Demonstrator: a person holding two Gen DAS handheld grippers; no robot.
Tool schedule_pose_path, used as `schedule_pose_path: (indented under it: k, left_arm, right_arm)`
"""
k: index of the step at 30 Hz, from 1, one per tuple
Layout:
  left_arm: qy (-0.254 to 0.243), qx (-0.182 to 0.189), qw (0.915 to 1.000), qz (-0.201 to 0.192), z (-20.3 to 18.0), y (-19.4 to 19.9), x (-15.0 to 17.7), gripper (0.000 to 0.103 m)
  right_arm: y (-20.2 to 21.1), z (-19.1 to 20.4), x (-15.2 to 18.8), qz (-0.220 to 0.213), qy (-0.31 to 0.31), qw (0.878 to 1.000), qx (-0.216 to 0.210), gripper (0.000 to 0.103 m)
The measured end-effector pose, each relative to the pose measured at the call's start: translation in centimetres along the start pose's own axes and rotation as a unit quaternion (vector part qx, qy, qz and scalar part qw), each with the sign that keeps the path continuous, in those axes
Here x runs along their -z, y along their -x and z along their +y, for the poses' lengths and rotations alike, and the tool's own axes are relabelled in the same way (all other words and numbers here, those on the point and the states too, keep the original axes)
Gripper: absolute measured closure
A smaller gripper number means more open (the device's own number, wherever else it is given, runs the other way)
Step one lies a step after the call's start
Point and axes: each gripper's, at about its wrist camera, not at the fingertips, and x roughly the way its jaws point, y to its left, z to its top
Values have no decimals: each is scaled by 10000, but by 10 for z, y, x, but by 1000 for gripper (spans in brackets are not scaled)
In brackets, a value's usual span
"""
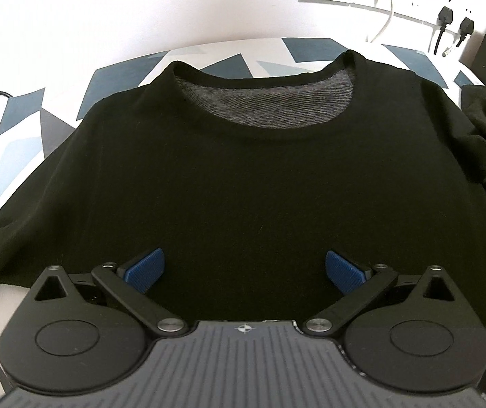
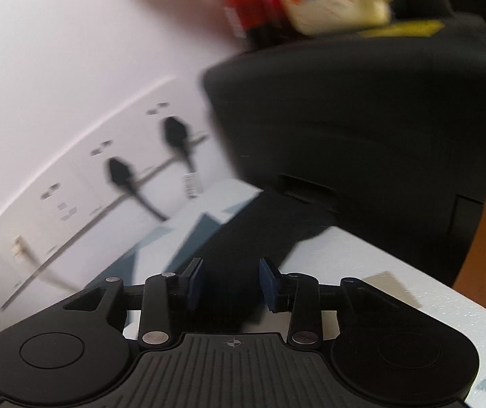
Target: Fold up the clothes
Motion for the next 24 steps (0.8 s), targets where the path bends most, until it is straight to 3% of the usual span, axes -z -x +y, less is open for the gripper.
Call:
schedule_pose_path:
  k: [3,7,9,10,13,16,20,24]
  left_arm:
    - [25,-21,10000,2,-1,0,0,0]
    - [39,-32,10000,-3,-1,0,1,0]
    - [34,-30,10000,-21,-1,0,2,0]
    - [34,-29,10000,-21,-1,0,2,0]
    - [56,-34,10000,36,-1,0,1,0]
    - [122,-55,9999,108,-2,-1,-3,0]
    - [172,9,9998,140,-5,-3,-6,1]
    - [187,679,9975,-66,-1,10,-4,1]
  right_arm:
    - [-20,-6,-2,205,-248,9992,241,64]
    - [-38,-2,-3,88,-49,9989,465,54]
    - [-46,5,-6,167,255,9985,453,73]
    - [-48,8,-7,275,334,9982,415,99]
    - [-31,20,-12,317,410,9986,90,98]
    - [22,50,-32,-459,1085,9926,-309,98]
    - [113,79,-76,-2109,1495,9648,-491,98]
    - [149,107,-84,-2265,1838,9533,-791,98]
